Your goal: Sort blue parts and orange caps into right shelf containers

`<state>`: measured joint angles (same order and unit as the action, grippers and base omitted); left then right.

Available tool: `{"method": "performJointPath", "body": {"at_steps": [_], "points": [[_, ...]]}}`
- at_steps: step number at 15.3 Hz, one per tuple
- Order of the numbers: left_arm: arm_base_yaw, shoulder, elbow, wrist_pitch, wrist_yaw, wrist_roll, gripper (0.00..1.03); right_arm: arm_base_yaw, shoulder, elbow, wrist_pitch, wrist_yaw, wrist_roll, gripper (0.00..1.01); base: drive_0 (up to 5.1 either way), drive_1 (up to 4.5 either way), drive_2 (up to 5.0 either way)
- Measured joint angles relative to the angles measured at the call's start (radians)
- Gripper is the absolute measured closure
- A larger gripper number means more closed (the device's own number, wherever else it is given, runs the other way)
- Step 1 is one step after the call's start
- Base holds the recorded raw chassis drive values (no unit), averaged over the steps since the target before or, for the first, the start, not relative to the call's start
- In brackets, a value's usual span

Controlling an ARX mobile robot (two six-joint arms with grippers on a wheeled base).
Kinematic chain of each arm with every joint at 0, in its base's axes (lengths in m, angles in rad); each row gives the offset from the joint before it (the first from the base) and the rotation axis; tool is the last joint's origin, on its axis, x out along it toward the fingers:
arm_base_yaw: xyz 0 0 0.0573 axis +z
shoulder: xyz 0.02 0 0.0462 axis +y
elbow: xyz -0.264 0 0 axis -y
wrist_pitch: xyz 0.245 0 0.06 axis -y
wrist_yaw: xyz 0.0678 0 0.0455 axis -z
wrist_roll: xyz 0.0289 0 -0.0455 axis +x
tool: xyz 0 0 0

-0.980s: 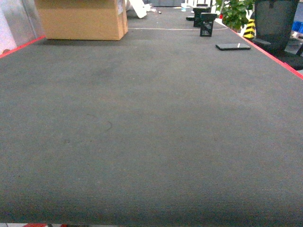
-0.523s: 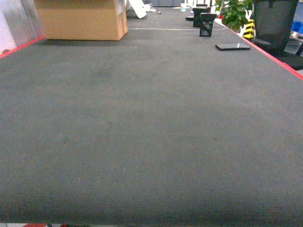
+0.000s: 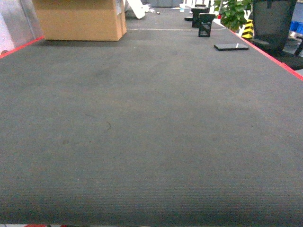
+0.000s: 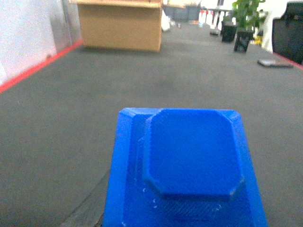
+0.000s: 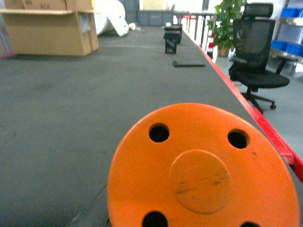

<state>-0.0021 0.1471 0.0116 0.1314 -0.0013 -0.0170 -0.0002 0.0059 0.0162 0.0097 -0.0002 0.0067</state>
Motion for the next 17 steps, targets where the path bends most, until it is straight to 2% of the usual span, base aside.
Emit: {"method": "performJointPath", "body": {"at_steps": [1,2,3,17], "points": [[0.0,-0.128,0.0,-0.15,0.002,0.0,0.61,0.0,0.0,-0.003,-0.022,0.001,0.0,0.57,0.0,0.0,0.0],[0.0,-0.137,0.005,-0.121,-0.001,0.001,0.61,0.0,-0.001,-0.003,-0.011,0.0,0.0,0.57,0.0,0.0,0.0],[0.0,-0.137,0.0,-0.146,-0.001,0.002,0.61,0.0,-0.001,-0.003,-0.015,0.0,0.0,0.57,0.0,0.0,0.0],[0.0,-0.137,0.0,-0.139,0.001,0.002,0.61,0.0,-0.001,-0.003,-0.016,0.0,0.0,0.57,0.0,0.0,0.0]]}}
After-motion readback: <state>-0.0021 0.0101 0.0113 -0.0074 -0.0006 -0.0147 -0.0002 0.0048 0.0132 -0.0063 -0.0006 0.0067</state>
